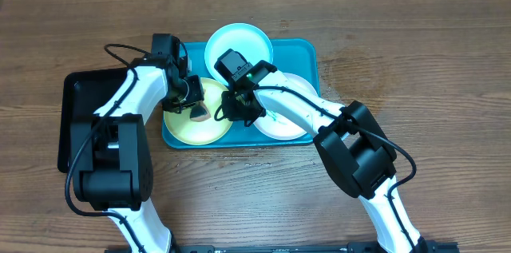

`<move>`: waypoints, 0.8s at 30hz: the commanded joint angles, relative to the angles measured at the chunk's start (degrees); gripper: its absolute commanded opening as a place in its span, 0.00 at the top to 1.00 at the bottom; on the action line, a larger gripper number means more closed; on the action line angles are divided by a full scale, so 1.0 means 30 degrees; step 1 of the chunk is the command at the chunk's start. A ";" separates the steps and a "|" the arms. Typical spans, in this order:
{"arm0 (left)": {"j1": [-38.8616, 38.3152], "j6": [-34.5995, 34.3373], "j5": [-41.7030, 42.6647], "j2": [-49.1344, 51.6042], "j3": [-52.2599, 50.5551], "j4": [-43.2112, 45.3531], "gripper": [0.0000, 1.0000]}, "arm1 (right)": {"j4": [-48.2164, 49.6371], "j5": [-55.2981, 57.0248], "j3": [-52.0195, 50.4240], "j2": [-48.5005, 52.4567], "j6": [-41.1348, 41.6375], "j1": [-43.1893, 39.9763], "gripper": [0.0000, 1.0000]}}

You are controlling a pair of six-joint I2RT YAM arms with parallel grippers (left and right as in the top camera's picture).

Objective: Clean dirty plates on tray and stack at the side
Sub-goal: 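Scrub the yellow plate with the sponge in the left gripper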

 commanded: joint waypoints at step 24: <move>-0.0022 0.1559 0.2237 -0.1545 0.3024 -0.4743 0.96 | -0.0124 0.0466 -0.0583 0.0197 -0.0146 -0.0554 0.79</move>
